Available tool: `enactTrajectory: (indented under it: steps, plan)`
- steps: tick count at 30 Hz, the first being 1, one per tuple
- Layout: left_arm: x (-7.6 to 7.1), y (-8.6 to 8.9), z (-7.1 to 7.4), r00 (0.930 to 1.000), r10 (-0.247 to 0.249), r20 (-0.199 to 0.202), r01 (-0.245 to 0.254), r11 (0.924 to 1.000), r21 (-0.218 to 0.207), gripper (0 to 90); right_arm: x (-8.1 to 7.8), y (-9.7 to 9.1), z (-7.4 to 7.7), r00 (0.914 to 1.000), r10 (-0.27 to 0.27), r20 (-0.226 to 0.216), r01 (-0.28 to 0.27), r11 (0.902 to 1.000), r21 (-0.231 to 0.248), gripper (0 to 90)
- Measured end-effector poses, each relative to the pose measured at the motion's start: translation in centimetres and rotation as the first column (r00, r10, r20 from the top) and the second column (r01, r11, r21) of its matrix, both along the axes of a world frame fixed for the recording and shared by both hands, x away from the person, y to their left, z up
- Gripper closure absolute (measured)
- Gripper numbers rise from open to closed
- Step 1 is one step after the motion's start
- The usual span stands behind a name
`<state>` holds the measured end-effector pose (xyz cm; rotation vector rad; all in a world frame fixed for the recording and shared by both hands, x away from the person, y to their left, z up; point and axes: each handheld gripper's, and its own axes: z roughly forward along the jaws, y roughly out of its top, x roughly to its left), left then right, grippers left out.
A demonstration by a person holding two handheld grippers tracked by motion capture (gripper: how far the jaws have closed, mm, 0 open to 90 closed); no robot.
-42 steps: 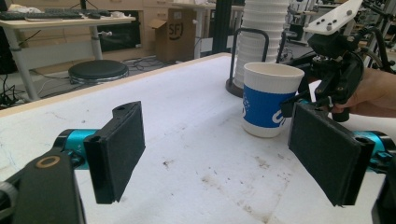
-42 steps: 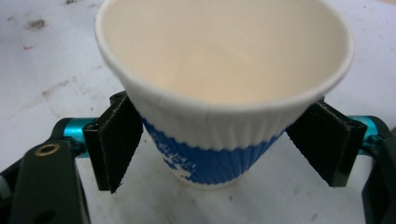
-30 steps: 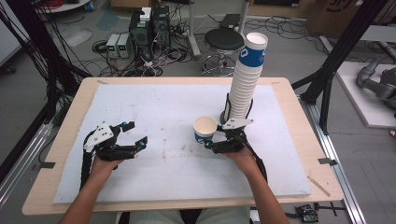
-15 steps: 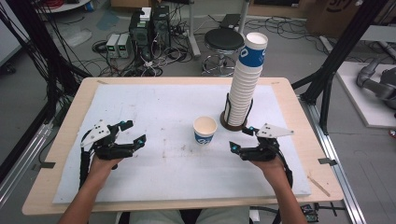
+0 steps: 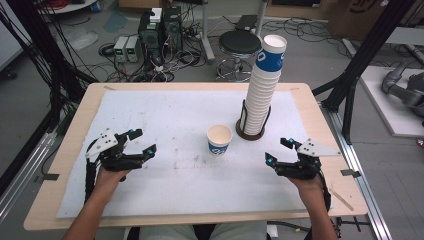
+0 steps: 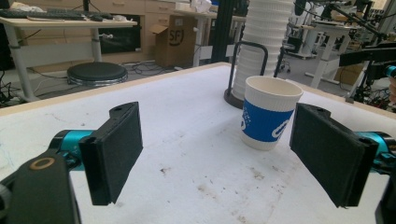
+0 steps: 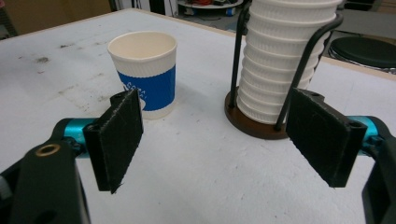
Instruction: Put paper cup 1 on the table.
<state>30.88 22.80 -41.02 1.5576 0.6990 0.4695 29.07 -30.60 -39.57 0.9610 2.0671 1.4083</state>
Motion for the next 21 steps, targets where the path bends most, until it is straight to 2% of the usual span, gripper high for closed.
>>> enactTrajectory:
  steps: [6,7,12,21]
  plan:
    - [0.0,-0.1,-0.1,1.0000,-0.001,-0.001,0.001,1.0000,0.004,17.1,-0.2,-0.4,-0.3,0.9997,-0.022,-0.010,0.022,0.9996,0.016,19.9]
    - [0.0,-0.1,-0.1,1.0000,-0.002,-0.001,0.002,1.0000,0.003,17.1,-0.2,-0.6,-0.2,0.9996,-0.030,0.002,0.030,0.9993,0.022,19.9]
    - [0.1,0.1,-0.2,1.0000,0.000,-0.002,0.000,1.0000,-0.004,17.1,-0.1,-1.0,-0.1,0.9989,-0.048,0.001,0.048,0.9979,0.044,19.9]
    - [0.3,-0.4,-0.2,1.0000,-0.009,0.003,0.009,1.0000,0.003,17.1,-0.8,-1.6,-0.3,0.9983,-0.058,-0.009,0.058,0.9975,0.040,19.9]
